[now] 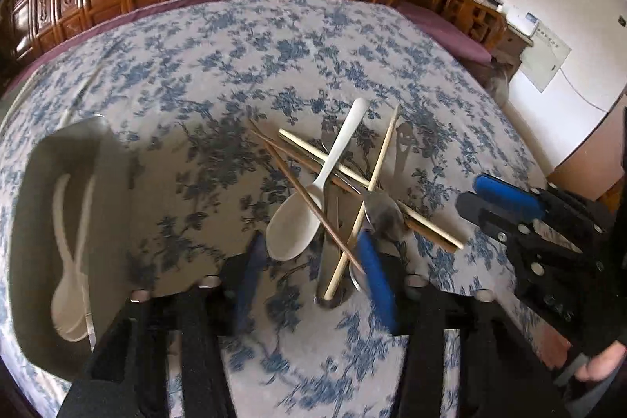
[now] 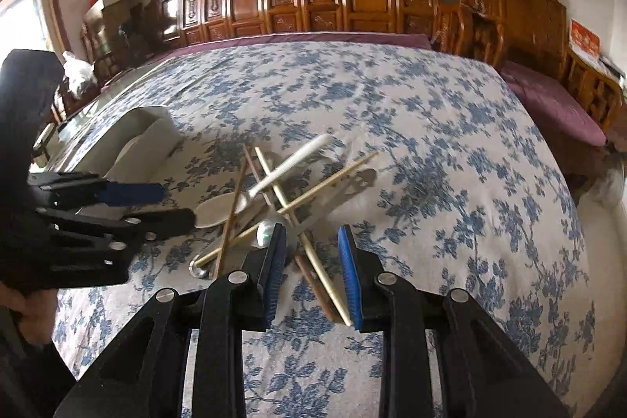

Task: Organize utensils
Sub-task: 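Grasp a wooden chopstick from the pile with the left tool and lift it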

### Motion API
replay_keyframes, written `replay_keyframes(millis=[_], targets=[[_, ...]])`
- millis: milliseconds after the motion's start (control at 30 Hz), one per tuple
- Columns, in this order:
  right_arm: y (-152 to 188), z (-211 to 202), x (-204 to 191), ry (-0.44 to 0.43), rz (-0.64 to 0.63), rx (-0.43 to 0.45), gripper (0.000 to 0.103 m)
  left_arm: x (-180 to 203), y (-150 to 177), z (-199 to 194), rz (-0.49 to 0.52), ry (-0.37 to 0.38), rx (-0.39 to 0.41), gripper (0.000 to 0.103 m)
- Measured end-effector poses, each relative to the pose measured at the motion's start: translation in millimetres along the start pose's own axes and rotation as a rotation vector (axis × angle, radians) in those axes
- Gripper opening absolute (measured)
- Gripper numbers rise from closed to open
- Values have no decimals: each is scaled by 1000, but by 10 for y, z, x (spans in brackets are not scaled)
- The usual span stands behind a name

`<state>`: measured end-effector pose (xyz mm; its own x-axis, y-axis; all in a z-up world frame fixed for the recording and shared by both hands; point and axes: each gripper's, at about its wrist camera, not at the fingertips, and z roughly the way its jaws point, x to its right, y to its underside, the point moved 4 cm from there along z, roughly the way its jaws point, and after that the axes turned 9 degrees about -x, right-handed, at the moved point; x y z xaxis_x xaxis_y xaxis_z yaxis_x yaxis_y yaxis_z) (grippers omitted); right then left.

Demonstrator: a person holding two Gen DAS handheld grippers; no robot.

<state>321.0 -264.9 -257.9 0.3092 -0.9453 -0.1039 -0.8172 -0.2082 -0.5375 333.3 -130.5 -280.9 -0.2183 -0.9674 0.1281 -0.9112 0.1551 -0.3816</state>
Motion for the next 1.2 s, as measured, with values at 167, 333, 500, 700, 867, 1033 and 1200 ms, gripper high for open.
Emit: replay_keyframes(millis=[167,333,500,700,867,1033,1200], targets=[[28,52,135,7,51,-21,30,36,-78,235,-36,23,-57,27],[34,69,149,10,56,-22,30,37,-124,339,-56,46,-102,21],[39,96,131,9,51,-26,30,1,-133,397,-95,68,-136,20],[42,126,79,6,35,-29,30,-15,-103,380,-102,76,-154,9],[33,133,39,-11,28,-26,30,-123,-52,223,-90,65,-129,4],[20,151,-20,-30,18,-24,30,-226,37,42,-63,47,-96,4],[16,188,-83,-36,1,-28,30,-335,129,-83,-71,39,-70,4]])
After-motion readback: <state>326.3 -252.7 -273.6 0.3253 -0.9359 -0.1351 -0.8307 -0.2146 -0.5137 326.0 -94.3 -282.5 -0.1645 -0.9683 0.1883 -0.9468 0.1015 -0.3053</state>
